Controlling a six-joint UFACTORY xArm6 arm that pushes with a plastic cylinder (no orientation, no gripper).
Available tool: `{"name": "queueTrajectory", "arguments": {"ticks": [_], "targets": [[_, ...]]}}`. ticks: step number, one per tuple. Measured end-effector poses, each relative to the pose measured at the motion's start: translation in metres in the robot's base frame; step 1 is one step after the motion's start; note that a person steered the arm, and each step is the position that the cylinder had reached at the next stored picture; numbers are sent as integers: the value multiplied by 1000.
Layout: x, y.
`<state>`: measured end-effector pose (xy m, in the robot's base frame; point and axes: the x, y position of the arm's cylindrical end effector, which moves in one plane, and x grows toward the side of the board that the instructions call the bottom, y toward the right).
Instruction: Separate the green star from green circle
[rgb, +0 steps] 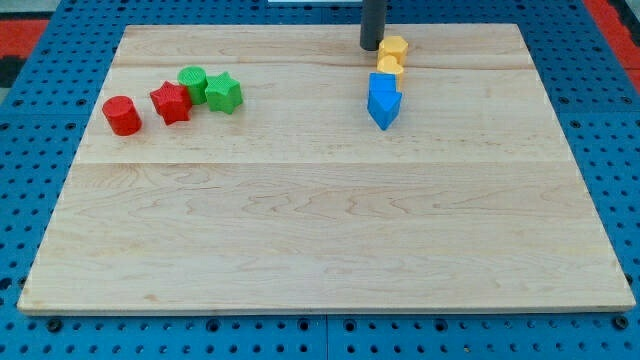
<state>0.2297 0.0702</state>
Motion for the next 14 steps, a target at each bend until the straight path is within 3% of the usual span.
{"name": "queueTrajectory", "arguments": {"ticks": [2, 3, 5, 6, 7, 8, 9, 11, 13, 14], "targets": [[-36, -54], [-35, -104], [-11, -117], [33, -136], [39, -184], [102, -199], [125, -190], [124, -194], [118, -150], [130, -176]]}}
